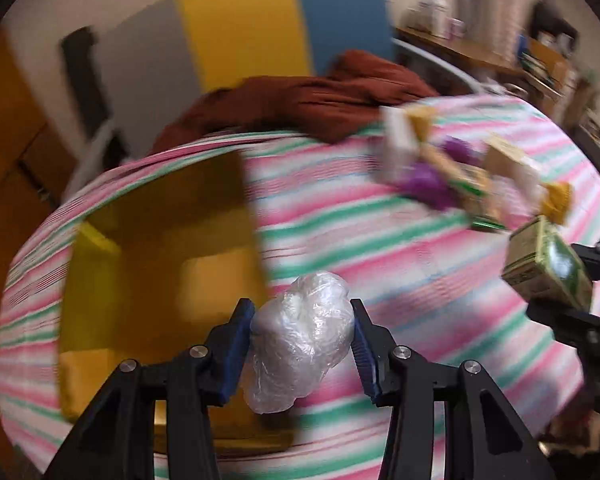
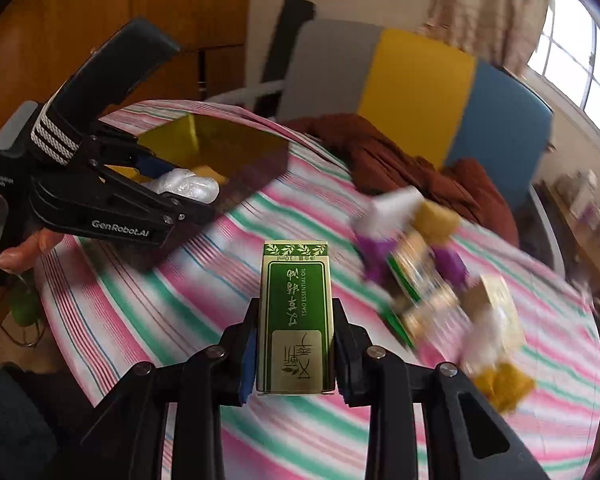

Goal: Organize objects
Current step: 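Drop the green box into the gold tray with the right tool while the left tool carries the bag there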

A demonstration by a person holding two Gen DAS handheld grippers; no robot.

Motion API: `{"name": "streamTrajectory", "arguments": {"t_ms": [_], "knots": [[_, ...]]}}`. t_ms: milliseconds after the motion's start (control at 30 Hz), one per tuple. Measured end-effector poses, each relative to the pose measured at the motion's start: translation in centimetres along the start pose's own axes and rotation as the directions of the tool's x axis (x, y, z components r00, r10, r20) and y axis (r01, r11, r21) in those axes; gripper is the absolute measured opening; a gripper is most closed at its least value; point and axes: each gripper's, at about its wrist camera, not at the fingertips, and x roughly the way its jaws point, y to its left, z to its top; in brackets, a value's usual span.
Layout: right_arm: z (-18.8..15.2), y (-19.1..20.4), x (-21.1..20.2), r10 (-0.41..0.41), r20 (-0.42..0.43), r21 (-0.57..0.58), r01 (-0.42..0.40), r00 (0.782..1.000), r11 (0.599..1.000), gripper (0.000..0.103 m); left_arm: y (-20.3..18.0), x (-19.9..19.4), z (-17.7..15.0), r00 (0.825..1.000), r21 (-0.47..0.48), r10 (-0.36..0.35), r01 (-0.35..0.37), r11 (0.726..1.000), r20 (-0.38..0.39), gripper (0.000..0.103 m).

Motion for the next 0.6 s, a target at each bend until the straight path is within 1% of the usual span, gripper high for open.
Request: {"name": "streamTrajectory", "arguments": {"t_ms": [100, 167, 233, 267, 333, 367, 400, 433, 467, 500, 533, 567, 600], "knots": [[4.4, 3.1, 2.6, 0.044, 0.014, -0.043, -0.043, 0.999, 0.998, 0.031, 5.7, 0.3, -0.5, 0.998, -0.071, 0.053, -0.054, 0.996, -0.013, 0.048], [6.6, 4.6, 4.2, 0.072, 0.018, -0.057, -0.071, 0.997, 0.996, 0.031, 9.2, 1.0, -0.6, 0.994, -0.113, 0.108, -0.110, 0.987, -0.025, 0.048], [9.4, 6.4, 6.2, 0.097, 0.026, -0.070, -0.095, 0.995, 0.993, 0.031, 12.7, 1.6, -0.8, 0.990, -0.164, 0.136, -0.142, 0.976, -0.046, 0.049], [10.3, 7.0, 6.8, 0.104, 0.029, -0.078, -0.101, 0.994, 0.992, 0.031, 14.1, 1.8, -0.9, 0.988, -0.186, 0.141, -0.150, 0.971, -0.058, 0.050], [12.6, 8.7, 9.2, 0.124, 0.001, -0.091, -0.123, 0.992, 0.988, 0.031, 16.2, 2.6, -1.0, 0.985, -0.221, 0.150, -0.164, 0.961, -0.079, 0.052], [13.7, 9.6, 10.5, 0.125, -0.023, -0.091, -0.126, 0.992, 0.988, 0.031, 17.2, 3.0, -1.1, 0.982, -0.248, 0.167, -0.184, 0.951, -0.089, 0.054], [14.2, 10.1, 11.4, 0.124, -0.040, -0.097, -0.127, 0.991, 0.987, 0.033, 18.1, 3.1, -1.2, 0.979, -0.267, 0.184, -0.203, 0.942, -0.093, 0.060], [14.8, 11.0, 12.2, 0.118, -0.051, -0.116, -0.123, 0.992, 0.986, 0.035, 18.5, 3.1, -1.3, 0.977, -0.276, 0.195, -0.213, 0.937, -0.092, 0.071], [15.2, 11.8, 12.7, 0.106, -0.048, -0.137, -0.112, 0.993, 0.984, 0.038, 19.0, 3.0, -1.6, 0.974, -0.291, 0.211, -0.227, 0.929, -0.084, 0.077], [15.3, 12.4, 13.0, 0.105, -0.041, -0.150, -0.110, 0.994, 0.982, 0.040, 19.3, 2.8, -1.8, 0.972, -0.300, 0.221, -0.233, 0.925, -0.074, 0.087], [15.2, 12.6, 13.1, 0.108, -0.042, -0.157, -0.113, 0.993, 0.981, 0.043, 19.6, 2.6, -2.1, 0.971, -0.307, 0.230, -0.238, 0.921, -0.065, 0.093], [15.2, 13.0, 13.2, 0.111, -0.042, -0.160, -0.116, 0.993, 0.980, 0.045, 19.8, 2.4, -2.3, 0.971, -0.315, 0.233, -0.239, 0.919, -0.058, 0.093], [15.3, 13.2, 13.4, 0.116, -0.035, -0.164, -0.120, 0.993, 0.979, 0.045, 19.9, 2.4, -2.4, 0.972, -0.320, 0.229, -0.235, 0.918, -0.057, 0.093]]}}
